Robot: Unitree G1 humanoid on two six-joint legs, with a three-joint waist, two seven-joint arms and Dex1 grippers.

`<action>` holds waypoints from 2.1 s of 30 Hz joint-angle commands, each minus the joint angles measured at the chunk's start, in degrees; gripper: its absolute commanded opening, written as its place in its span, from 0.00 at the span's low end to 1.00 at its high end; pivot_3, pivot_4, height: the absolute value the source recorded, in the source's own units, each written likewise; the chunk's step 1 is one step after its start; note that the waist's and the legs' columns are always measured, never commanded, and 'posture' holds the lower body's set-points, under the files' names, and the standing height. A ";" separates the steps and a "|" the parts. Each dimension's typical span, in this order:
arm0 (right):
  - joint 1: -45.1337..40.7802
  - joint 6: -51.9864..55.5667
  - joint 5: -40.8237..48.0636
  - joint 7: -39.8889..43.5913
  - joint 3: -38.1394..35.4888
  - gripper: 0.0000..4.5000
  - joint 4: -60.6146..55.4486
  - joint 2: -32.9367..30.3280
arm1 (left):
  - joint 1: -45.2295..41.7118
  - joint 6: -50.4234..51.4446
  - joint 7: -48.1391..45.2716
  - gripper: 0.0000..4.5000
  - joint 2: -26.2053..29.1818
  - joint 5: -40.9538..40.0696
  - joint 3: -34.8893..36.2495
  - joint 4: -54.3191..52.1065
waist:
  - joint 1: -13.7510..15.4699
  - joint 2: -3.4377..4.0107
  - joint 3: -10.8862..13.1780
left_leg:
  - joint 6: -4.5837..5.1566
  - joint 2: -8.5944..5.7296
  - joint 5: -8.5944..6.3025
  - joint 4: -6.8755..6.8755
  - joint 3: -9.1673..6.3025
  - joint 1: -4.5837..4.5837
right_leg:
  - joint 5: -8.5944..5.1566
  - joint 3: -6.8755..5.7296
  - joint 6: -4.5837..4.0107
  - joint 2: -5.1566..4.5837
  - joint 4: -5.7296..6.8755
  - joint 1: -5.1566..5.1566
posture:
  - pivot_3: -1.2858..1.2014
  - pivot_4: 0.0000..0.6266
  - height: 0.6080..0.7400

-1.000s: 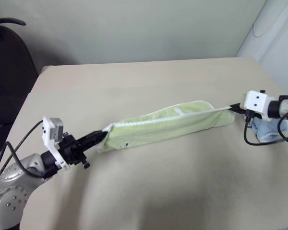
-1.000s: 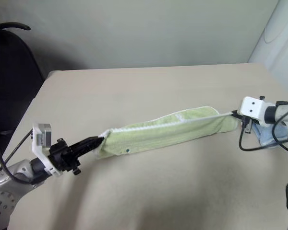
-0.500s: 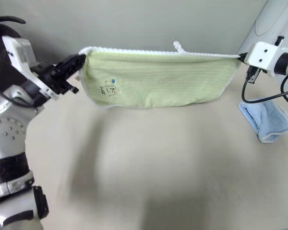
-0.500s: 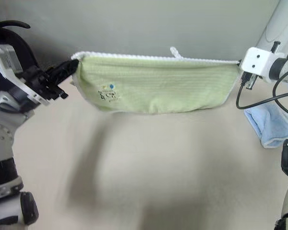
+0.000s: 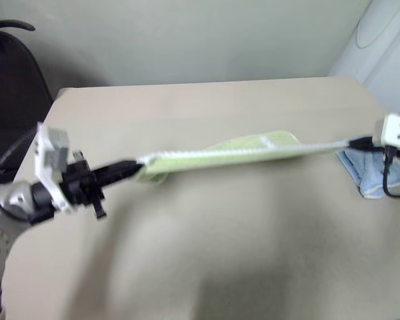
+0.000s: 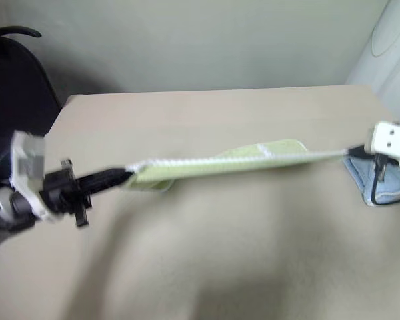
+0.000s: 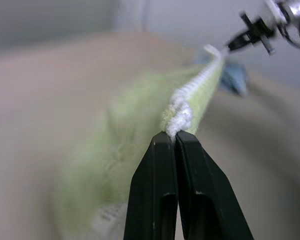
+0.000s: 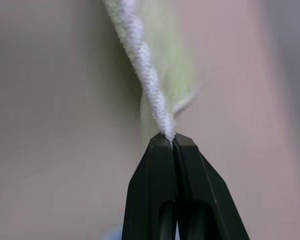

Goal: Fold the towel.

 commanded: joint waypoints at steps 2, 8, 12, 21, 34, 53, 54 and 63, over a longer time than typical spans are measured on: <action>7.77 7.33 4.50 2.13 -5.23 0.00 -9.02 -4.77 | 9.18 0.85 0.37 0.01 -1.80 -1.98 5.47 -6.52 | -0.05 0.01 0.00 | 0.01 0.02 -0.01 -0.01 0.03 0.08 | 0.00 0.03 0.00 0.02 -0.03 0.08 | 0.52 0.24 1.00; 8.56 8.92 2.86 2.63 -4.25 0.00 -9.42 -5.61 | 19.87 0.48 1.25 0.01 -4.71 -2.10 3.14 -12.42 | -0.12 0.02 -0.01 | 0.30 0.05 -0.29 -0.03 0.04 0.63 | -0.05 0.06 0.00 0.06 -0.14 0.65 | 0.52 0.24 1.00; 2.88 5.83 -1.82 0.18 -0.60 0.00 -6.28 -2.37 | 21.57 -0.66 3.65 0.01 -6.60 -0.37 0.99 -11.57 | -0.30 0.08 -0.01 | 0.85 0.05 -0.63 -0.02 0.07 0.84 | -0.06 0.10 0.02 0.06 -0.14 0.80 | 0.52 0.24 1.00; -17.21 -4.97 -20.38 -20.56 10.10 0.00 13.62 12.76 | 6.42 -3.19 16.44 0.01 -12.83 5.32 -2.97 2.37 | -0.41 0.27 0.02 | 0.93 0.07 -0.67 -0.05 0.00 1.22 | -0.06 0.04 0.01 0.05 -0.13 1.08 | 0.52 0.24 1.00; -28.37 -7.11 -35.65 -42.69 20.26 0.00 32.02 23.62 | -3.63 -11.13 15.51 0.01 -11.97 21.69 -14.18 16.53 | -0.27 0.28 0.01 | 0.26 0.08 -0.29 -0.05 -0.09 0.73 | -0.02 -0.06 -0.06 0.00 -0.11 0.65 | 0.52 0.24 1.00; -24.21 -7.39 -25.24 -51.90 8.22 0.99 30.13 17.65 | -2.19 -15.37 23.20 1.00 -14.97 28.87 -8.08 18.04 | -0.19 0.25 -0.01 | 0.22 0.10 -0.26 -0.09 -0.03 0.31 | 0.03 -0.05 -0.14 -0.03 -0.07 0.21 | 0.52 0.24 1.00; -23.06 -5.60 -21.76 -50.11 5.14 0.99 29.30 17.67 | -2.56 -15.77 24.73 1.00 -15.27 29.55 -7.03 18.50 | -0.18 0.24 -0.01 | 0.22 0.10 -0.26 -0.08 -0.03 0.31 | 0.03 -0.05 -0.14 -0.03 -0.06 0.21 | 0.52 0.24 1.00; -3.29 49.35 15.30 -40.16 -21.34 0.99 -6.15 23.90 | -5.34 -19.03 23.05 1.00 -17.30 28.77 -10.51 8.28 | -0.04 0.18 -0.05 | 0.00 0.10 -0.13 -0.05 0.04 0.33 | 0.02 0.00 -0.16 0.05 -0.07 0.22 | 0.52 0.24 1.00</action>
